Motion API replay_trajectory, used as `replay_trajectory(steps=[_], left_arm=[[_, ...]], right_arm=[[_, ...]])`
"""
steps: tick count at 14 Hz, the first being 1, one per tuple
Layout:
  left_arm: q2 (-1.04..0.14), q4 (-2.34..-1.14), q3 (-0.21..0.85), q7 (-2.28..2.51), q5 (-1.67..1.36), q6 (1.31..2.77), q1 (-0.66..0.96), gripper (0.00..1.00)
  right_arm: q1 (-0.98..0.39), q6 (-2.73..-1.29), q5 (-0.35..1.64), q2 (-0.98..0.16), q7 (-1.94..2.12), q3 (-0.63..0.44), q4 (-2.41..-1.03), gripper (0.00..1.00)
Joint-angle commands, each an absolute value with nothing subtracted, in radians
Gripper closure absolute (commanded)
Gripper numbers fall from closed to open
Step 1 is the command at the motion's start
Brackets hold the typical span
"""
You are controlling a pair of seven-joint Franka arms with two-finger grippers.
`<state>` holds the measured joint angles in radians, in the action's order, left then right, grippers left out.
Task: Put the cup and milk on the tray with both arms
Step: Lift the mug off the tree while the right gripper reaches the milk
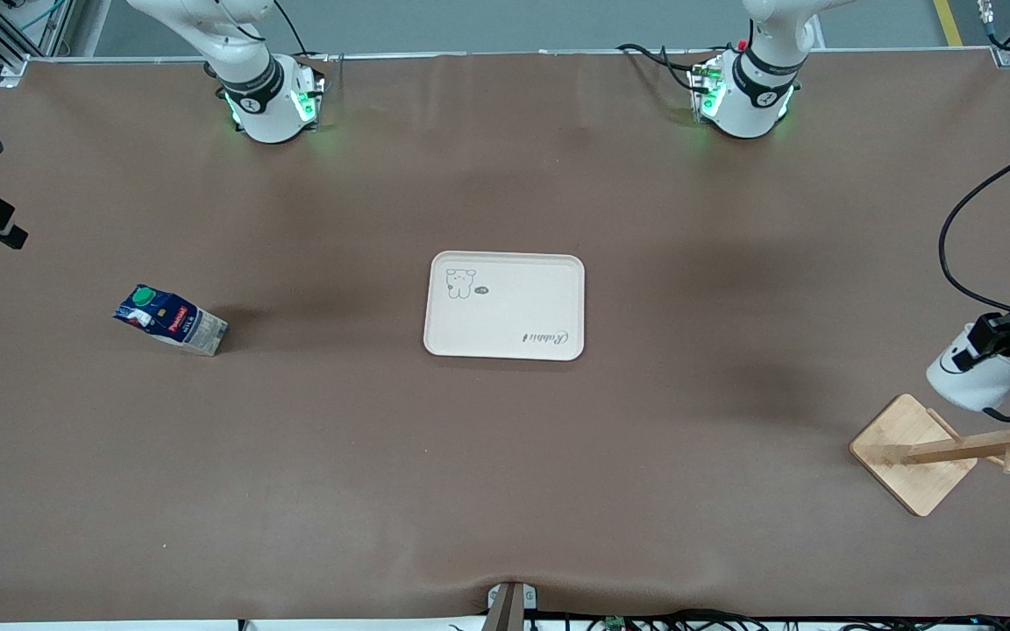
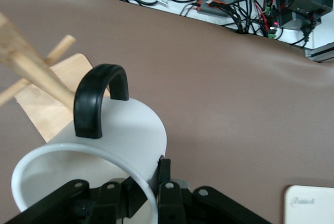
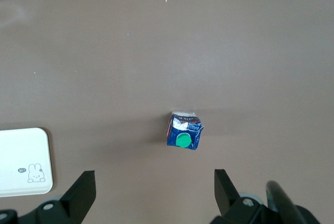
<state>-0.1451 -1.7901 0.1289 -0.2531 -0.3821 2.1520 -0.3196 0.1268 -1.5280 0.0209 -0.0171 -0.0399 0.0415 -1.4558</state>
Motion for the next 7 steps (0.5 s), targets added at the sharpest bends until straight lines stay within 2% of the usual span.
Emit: replay_trajectory(steps=[1, 4, 7], left_arm=[[-0.129, -1.761, 0.198, -0.084, -0.281, 2.105, -0.322, 1.0], [-0.132, -1.732, 0.314, 0.179, -0.155, 2.063, -0.324, 1.0], [-0.152, -1.732, 0.377, 0.293, -0.144, 2.063, -0.319, 1.0]], right_arm=[[0.144, -1.476, 0.015, -0.028, -0.029, 0.054, -1.434, 0.0], [0.173, -1.395, 0.035, -0.029, -0.031, 0.054, -1.447, 0.0], [0.161, -1.422, 0.034, -0.038, -0.029, 0.057, -1.443, 0.0]])
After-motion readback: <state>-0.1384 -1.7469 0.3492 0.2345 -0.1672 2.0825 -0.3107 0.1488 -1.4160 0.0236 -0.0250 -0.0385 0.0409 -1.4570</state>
